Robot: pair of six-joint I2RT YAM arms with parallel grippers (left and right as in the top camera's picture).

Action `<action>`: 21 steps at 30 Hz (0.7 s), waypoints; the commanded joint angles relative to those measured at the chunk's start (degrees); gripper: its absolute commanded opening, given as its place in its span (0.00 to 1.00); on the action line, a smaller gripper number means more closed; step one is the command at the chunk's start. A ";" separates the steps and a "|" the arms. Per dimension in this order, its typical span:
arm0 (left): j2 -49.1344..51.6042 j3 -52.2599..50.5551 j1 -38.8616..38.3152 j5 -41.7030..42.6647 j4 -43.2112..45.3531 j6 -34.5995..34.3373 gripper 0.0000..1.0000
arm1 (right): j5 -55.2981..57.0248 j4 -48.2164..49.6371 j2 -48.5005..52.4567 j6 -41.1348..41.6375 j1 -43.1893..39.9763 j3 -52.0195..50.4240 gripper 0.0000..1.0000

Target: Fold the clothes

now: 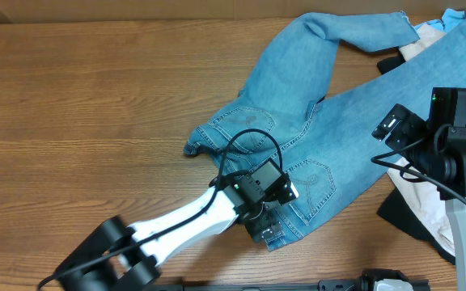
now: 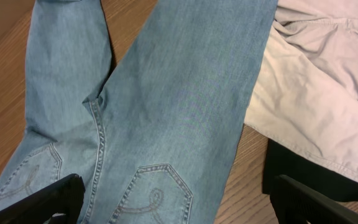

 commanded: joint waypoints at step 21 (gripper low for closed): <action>5.35 2.89 11.23 0.28 0.98 -2.47 0.36 | 0.07 0.11 -0.22 0.00 -0.28 1.20 1.00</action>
